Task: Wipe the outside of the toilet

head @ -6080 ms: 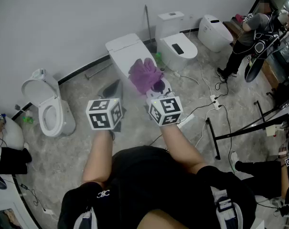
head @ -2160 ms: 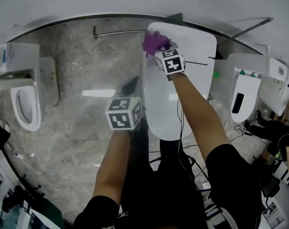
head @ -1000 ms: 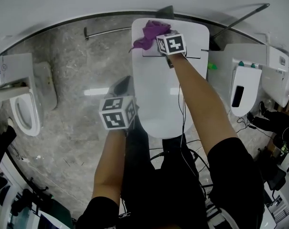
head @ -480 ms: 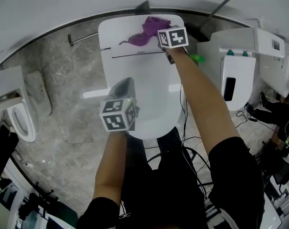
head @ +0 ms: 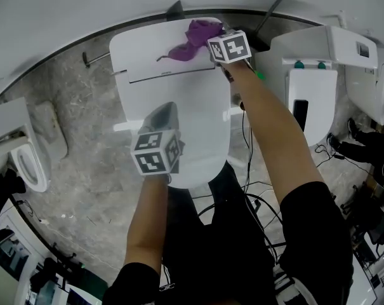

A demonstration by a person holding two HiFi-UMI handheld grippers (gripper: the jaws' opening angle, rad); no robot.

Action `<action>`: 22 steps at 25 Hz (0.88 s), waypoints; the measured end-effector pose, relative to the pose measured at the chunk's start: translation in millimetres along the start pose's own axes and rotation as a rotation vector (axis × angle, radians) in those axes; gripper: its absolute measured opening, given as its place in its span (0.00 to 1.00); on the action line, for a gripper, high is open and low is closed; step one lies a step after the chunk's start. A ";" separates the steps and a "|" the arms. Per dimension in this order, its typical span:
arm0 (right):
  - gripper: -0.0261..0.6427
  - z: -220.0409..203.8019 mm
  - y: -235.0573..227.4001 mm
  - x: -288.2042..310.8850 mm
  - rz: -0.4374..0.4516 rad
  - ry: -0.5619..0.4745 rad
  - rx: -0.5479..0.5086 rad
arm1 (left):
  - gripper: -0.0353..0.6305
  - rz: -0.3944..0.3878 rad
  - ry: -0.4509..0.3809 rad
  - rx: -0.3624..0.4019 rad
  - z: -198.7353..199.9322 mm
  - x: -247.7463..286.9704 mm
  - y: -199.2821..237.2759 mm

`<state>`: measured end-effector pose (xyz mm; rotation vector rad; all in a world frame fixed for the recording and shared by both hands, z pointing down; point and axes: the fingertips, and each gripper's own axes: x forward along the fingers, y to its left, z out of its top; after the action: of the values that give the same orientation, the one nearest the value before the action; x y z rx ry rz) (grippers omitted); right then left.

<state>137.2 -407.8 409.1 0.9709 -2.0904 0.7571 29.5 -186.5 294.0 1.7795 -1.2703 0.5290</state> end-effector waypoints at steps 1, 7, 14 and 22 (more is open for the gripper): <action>0.16 -0.3 -4.4 -1.8 0.003 -0.001 -0.006 | 0.06 0.001 0.001 0.002 -0.5 3.0 -3.7; 0.16 -12.1 -37.7 -17.3 -0.001 0.016 -0.047 | 0.06 -0.003 0.021 0.020 -5.7 22.8 -29.8; 0.16 -21.0 -56.7 -25.2 0.063 0.055 -0.231 | 0.06 -0.005 0.092 0.092 -21.0 55.9 -64.2; 0.16 -20.4 -75.5 -27.8 0.063 0.010 -0.392 | 0.06 0.013 0.143 0.128 -32.4 80.1 -73.7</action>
<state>218.5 -423.1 415.0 0.6869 -2.1598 0.3579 132.4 -195.1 341.4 1.8044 -1.1719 0.7454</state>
